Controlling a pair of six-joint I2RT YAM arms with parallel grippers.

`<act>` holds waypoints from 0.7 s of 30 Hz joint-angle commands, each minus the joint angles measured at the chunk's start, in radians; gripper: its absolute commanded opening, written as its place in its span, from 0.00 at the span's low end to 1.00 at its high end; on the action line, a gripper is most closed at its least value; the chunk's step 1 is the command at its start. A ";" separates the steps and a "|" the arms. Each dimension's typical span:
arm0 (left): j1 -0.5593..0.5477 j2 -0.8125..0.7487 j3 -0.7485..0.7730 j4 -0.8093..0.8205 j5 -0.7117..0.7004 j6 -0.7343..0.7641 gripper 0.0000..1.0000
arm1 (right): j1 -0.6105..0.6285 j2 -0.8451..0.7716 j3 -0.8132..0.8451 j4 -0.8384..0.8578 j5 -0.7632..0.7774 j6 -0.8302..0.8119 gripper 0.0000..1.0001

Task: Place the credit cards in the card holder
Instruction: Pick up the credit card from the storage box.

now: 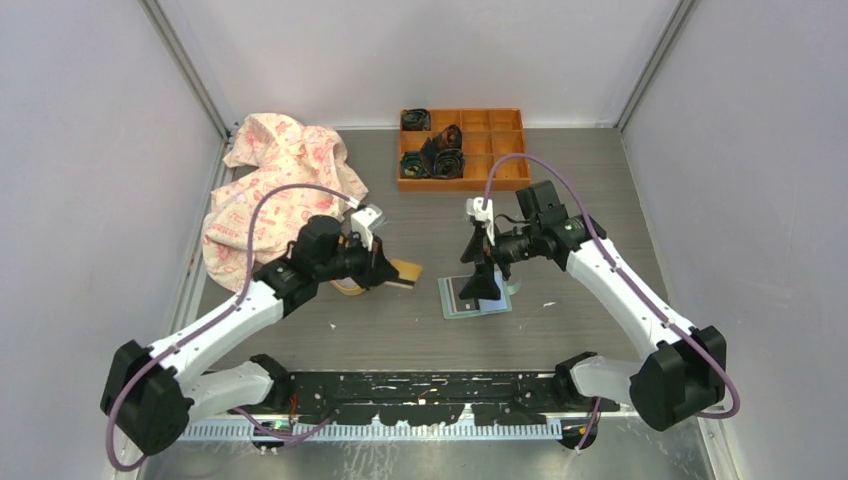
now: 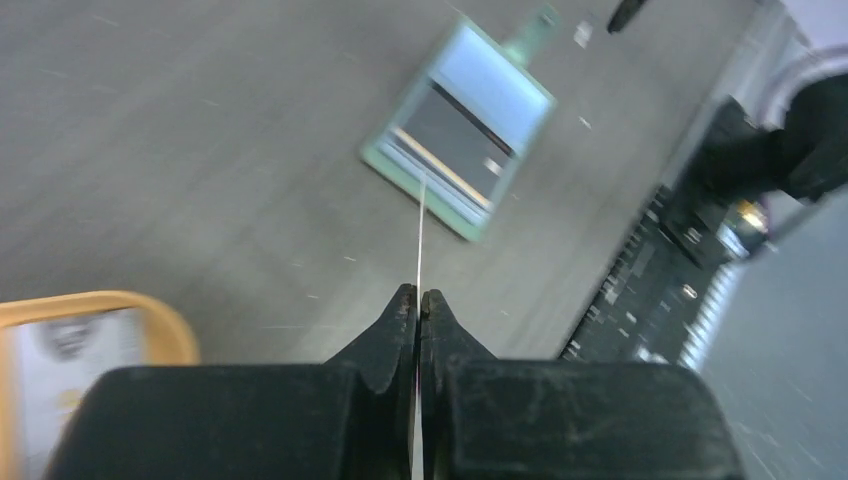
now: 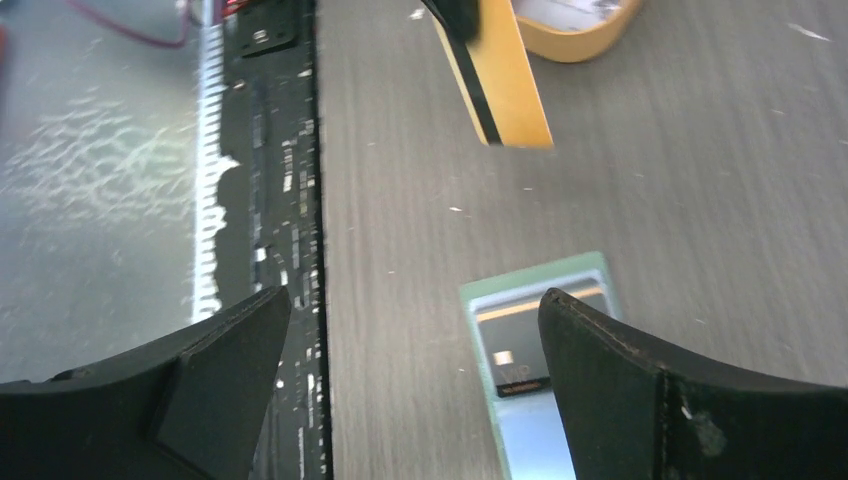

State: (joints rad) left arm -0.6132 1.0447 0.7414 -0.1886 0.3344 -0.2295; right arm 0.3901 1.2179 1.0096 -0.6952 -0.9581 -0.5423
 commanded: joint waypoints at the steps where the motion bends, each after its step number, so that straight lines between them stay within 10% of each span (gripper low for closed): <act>1: 0.002 0.075 -0.062 0.342 0.377 -0.132 0.00 | 0.000 0.017 0.021 -0.176 -0.205 -0.247 1.00; 21: -0.074 0.360 0.075 0.452 0.613 -0.008 0.00 | 0.104 0.121 0.069 -0.042 0.002 -0.048 0.80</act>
State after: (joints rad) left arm -0.6628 1.3930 0.7452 0.2287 0.8371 -0.2916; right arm 0.4957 1.3716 1.0100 -0.7197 -1.0111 -0.5213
